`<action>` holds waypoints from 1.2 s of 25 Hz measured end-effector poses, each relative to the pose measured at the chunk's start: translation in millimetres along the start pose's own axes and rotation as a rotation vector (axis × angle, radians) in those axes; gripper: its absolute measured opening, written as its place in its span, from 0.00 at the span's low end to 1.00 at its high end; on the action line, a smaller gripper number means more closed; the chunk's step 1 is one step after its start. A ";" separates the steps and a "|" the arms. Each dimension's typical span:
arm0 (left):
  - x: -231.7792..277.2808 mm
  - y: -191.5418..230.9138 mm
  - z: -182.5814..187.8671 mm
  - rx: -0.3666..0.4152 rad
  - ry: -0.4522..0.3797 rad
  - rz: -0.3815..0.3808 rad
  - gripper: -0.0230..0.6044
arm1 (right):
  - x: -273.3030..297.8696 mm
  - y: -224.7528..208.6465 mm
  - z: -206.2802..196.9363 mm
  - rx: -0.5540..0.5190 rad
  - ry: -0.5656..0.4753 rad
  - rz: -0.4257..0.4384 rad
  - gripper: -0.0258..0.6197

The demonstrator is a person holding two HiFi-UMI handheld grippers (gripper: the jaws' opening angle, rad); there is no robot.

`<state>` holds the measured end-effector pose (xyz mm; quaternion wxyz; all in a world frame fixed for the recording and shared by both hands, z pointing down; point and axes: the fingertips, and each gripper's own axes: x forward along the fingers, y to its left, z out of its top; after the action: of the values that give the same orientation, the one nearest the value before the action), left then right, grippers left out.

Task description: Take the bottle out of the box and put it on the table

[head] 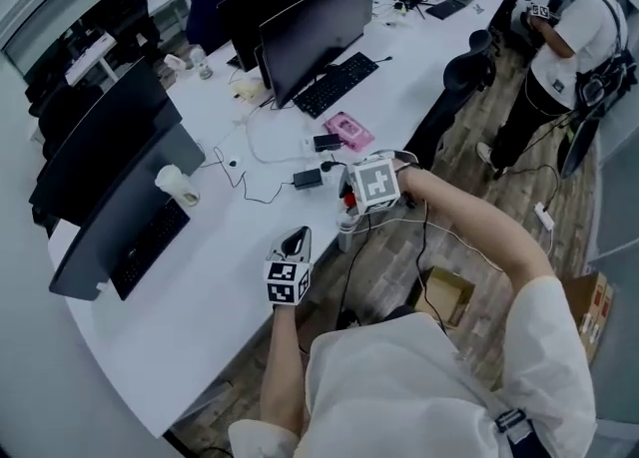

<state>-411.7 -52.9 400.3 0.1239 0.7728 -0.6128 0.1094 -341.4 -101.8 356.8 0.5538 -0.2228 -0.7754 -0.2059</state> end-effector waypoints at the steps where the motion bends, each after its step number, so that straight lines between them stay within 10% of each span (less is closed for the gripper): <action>1: -10.8 11.5 -1.7 -0.008 -0.004 0.033 0.06 | 5.4 -5.7 14.4 -0.022 -0.003 0.003 0.32; 16: -158.3 105.8 -66.9 -0.214 -0.014 0.396 0.06 | 90.5 -32.5 184.0 -0.286 0.037 0.119 0.32; 30: -205.9 107.7 -91.7 -0.295 -0.028 0.499 0.06 | 118.4 -31.1 209.1 -0.298 0.021 0.124 0.34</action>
<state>-564.5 142.8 427.1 0.1960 0.5733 -0.7948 0.0354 -553.6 5.1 404.0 0.5344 -0.3476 -0.7152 -0.2866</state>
